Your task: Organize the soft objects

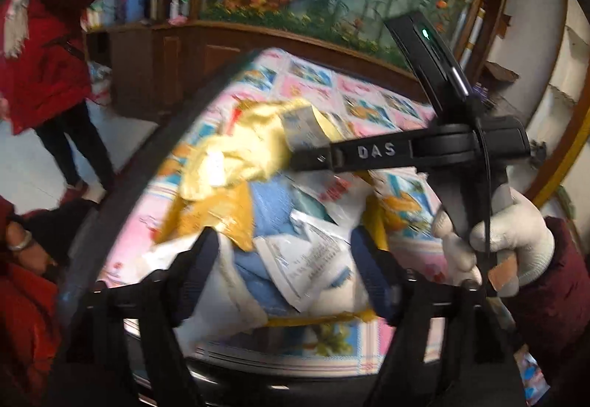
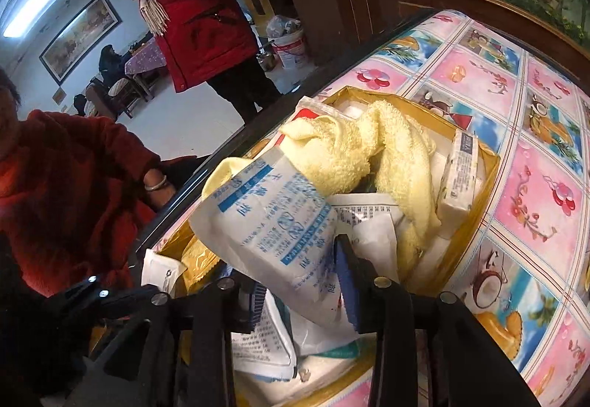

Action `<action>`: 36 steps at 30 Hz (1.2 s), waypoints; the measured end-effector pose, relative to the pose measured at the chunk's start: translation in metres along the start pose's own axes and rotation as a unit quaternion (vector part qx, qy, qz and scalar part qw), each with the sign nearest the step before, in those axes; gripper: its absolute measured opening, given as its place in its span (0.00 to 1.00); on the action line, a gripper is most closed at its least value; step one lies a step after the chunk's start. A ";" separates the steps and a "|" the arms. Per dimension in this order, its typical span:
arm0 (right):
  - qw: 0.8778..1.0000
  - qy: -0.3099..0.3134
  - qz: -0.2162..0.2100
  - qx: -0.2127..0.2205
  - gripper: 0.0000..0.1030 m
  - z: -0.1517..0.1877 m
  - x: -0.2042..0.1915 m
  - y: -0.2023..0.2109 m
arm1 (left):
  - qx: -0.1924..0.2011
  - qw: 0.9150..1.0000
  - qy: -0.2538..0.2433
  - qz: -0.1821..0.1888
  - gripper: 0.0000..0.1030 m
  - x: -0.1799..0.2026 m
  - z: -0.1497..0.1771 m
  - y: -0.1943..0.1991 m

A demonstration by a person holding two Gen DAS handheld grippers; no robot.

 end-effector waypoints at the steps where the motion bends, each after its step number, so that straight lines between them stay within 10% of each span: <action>1: 1.000 -0.004 -0.003 0.002 0.43 -0.001 0.001 -0.001 | 0.016 1.000 0.003 -0.027 0.81 -0.002 -0.002 0.004; 9: 0.997 -0.021 -0.011 0.068 0.63 0.013 0.007 0.042 | 0.068 0.975 0.006 -0.209 0.84 -0.014 -0.008 0.008; 36: 0.985 -0.108 -0.008 0.134 0.77 0.120 0.071 0.090 | 0.011 0.975 -0.050 -0.215 0.84 0.053 0.006 -0.006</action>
Point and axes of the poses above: each gripper's, at about its wrist camera, not at the fingertips, and y roughly against the way its jaws point, x to its right, z to its underside, the point moved 5 cm from there along -y, roughly the way its jaws point, and after that the axes turned 10 degrees about -x, right-handed, at the moved point
